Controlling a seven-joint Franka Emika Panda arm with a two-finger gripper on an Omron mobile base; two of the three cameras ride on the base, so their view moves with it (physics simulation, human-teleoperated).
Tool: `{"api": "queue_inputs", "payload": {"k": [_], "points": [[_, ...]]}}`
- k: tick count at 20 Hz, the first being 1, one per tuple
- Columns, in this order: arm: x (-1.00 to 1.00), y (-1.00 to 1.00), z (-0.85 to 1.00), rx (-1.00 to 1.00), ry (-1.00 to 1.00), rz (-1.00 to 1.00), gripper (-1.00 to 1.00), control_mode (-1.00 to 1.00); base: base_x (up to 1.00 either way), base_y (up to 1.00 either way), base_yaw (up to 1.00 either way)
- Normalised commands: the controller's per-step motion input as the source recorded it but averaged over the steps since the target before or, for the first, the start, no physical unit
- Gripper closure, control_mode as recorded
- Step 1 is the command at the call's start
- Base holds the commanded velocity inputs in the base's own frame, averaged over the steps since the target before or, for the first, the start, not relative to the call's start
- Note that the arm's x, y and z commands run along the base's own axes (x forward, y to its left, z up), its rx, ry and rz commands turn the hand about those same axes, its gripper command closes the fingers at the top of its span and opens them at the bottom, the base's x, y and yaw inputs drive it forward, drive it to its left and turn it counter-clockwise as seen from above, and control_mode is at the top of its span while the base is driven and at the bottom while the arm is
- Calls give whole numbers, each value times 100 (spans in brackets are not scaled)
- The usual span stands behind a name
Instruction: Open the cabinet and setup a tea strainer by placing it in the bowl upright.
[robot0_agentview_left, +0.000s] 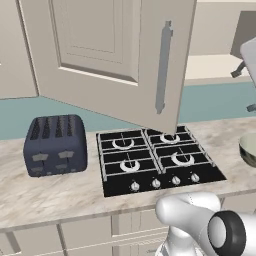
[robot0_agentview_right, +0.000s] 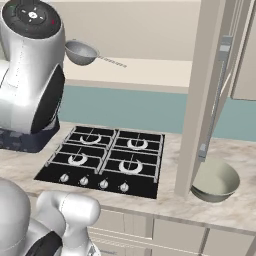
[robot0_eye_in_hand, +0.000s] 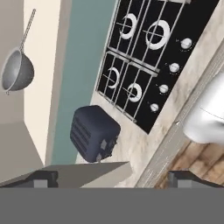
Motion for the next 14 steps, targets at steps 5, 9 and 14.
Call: {"api": "queue_inputs", "payload": {"k": [5,9,14], "points": [[59,5,-26,13,5,7,-100,-100,0,0,0],[41,12,-28,15,0,8,-100,-100,0,0,0],[35,19,-24,15,0,7,-100,-100,0,0,0]]}}
